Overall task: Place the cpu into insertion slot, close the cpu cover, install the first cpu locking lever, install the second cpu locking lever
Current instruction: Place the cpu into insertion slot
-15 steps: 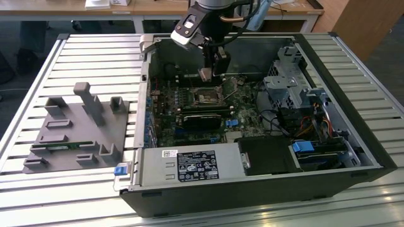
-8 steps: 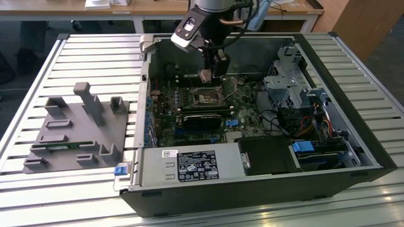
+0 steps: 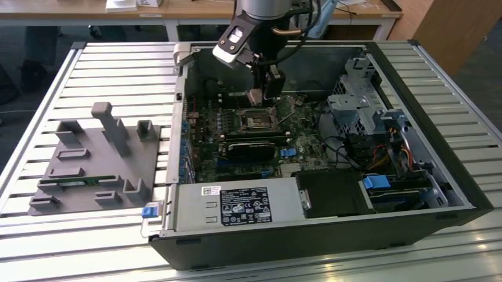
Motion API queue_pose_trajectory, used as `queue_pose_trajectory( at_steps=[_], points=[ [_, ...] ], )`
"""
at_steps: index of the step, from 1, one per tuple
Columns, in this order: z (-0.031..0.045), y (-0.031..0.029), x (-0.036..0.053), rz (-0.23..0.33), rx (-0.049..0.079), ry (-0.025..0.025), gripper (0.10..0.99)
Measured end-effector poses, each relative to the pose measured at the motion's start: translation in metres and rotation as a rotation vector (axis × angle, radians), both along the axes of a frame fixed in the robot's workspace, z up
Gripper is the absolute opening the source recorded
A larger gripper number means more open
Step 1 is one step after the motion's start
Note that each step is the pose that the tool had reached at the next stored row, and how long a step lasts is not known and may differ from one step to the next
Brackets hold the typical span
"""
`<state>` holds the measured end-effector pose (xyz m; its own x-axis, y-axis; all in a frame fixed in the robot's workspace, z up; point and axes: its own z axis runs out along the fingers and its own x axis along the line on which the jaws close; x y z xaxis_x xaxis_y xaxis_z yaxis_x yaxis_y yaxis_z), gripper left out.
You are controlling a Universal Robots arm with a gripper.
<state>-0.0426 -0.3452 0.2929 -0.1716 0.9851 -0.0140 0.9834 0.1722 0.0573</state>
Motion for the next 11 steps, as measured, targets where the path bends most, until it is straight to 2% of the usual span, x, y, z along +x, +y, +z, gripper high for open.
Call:
queue_pose_trajectory(
  at_steps=[5,11],
  points=[
    [-0.0056,0.0,0.0,0.0,-0.009,0.0001,0.541],
    [-0.0075,0.0,0.0,-0.009,-0.01,-0.0004,0.541]
  ],
)
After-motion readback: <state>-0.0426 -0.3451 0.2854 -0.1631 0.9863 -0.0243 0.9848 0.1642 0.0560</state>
